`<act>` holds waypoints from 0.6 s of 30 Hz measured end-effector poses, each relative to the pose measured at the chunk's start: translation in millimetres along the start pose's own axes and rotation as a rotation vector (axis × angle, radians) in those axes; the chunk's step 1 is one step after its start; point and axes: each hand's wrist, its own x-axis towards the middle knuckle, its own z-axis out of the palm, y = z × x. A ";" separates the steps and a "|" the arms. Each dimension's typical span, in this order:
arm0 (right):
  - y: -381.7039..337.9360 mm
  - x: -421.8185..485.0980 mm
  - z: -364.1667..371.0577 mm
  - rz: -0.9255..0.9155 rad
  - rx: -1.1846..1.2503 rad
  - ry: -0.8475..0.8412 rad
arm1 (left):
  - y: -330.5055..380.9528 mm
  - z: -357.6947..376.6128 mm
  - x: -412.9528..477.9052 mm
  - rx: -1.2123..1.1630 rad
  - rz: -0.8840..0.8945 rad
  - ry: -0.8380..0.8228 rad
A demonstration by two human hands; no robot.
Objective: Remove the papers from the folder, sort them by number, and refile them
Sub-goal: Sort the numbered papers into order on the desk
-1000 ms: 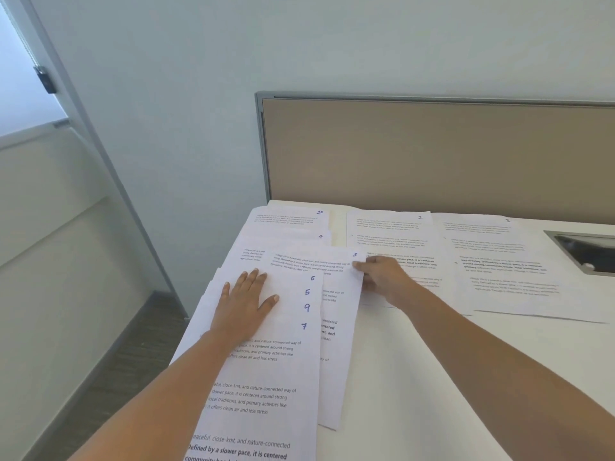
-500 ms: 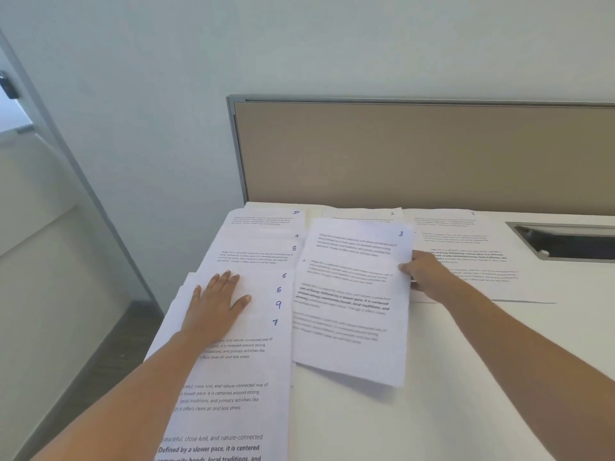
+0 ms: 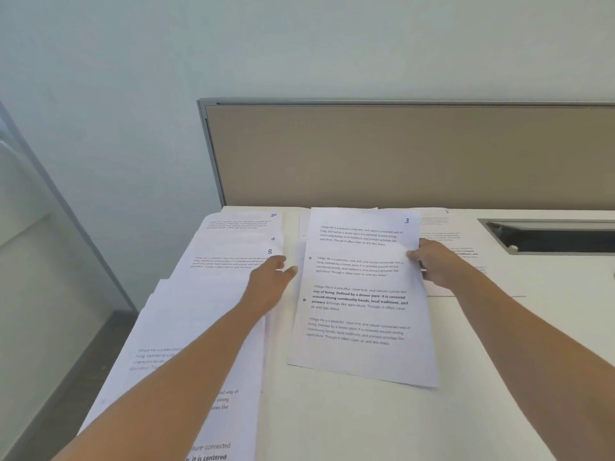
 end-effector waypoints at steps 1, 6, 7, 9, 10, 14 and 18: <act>0.7 0.0 -0.2 0.000 0.015 -0.016 | 5.2 6.9 1.4 -0.048 -0.043 -0.026; 5.4 1.4 0.6 0.016 0.127 -0.048 | 13.9 25.2 4.8 -0.235 -0.179 -0.016; 7.4 3.2 0.8 0.021 0.181 -0.024 | 14.3 26.3 5.2 -0.282 -0.208 0.004; 13.3 5.5 1.1 0.032 0.301 0.019 | 13.6 27.5 6.5 -0.345 -0.261 0.053; 18.2 6.1 1.2 0.027 0.331 0.032 | 13.2 28.3 7.3 -0.355 -0.276 0.080; 39.1 5.7 2.7 -0.034 0.229 0.079 | 12.4 34.4 18.0 -0.316 -0.284 0.175; 44.8 10.5 6.1 -0.125 0.114 0.157 | 19.5 41.1 31.4 -0.223 -0.257 0.176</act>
